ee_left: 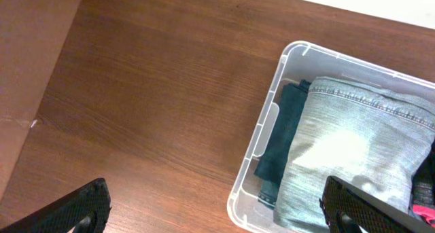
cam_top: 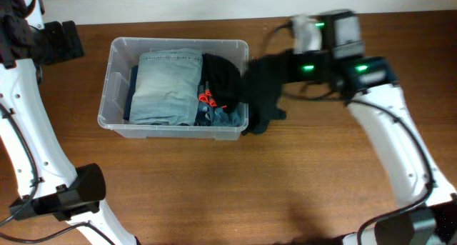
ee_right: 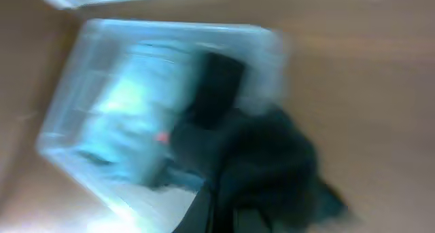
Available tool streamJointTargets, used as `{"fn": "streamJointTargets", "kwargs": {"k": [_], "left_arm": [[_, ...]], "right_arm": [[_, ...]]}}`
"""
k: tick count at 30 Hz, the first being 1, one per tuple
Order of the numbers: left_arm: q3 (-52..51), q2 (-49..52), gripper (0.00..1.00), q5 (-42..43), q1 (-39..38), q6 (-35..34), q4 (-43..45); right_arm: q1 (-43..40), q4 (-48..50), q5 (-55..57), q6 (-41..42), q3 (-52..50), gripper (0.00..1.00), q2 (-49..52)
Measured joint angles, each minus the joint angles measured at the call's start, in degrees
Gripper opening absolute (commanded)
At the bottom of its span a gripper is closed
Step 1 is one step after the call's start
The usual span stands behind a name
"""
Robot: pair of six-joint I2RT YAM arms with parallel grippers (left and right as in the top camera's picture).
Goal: Pack container
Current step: 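Lift the black garment and carry it over the box, then lower the black garment into the box with the right gripper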
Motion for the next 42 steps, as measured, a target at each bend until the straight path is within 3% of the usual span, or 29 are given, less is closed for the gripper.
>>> {"fn": "streamJointTargets", "kwargs": {"k": [3, 7, 12, 17, 25, 30, 42], "left_arm": [[0.0, 0.0, 1.00, 0.0, 0.0, 0.0, 0.0], [0.0, 0.0, 1.00, 0.0, 0.0, 0.0, 0.0], [0.0, 0.0, 1.00, 0.0, 0.0, 0.0, 0.1], [0.0, 0.0, 1.00, 0.0, 0.0, 0.0, 0.0], [0.0, 0.0, 1.00, 0.0, 0.0, 0.0, 0.0], [0.0, 0.0, 1.00, 0.0, 0.0, 0.0, 0.0], [0.0, 0.0, 1.00, 0.0, 0.0, 0.0, 0.0]], "right_arm": [[-7.3, -2.5, 2.3, -0.6, 0.0, 0.04, 0.0], [-12.4, 1.9, -5.1, -2.0, 0.4, 0.04, -0.4], [-10.0, 31.6, -21.4, 3.9, 2.3, 0.04, -0.5], [-1.7, 57.9, -27.5, 13.1, 3.6, 0.04, -1.1], [12.6, 62.6, -28.1, 17.2, 3.7, 0.04, -1.5], [19.0, 66.5, -28.2, 15.6, 3.7, 0.04, 0.9], [20.2, 68.5, -17.9, 12.4, 3.7, 0.04, 11.6]]}}
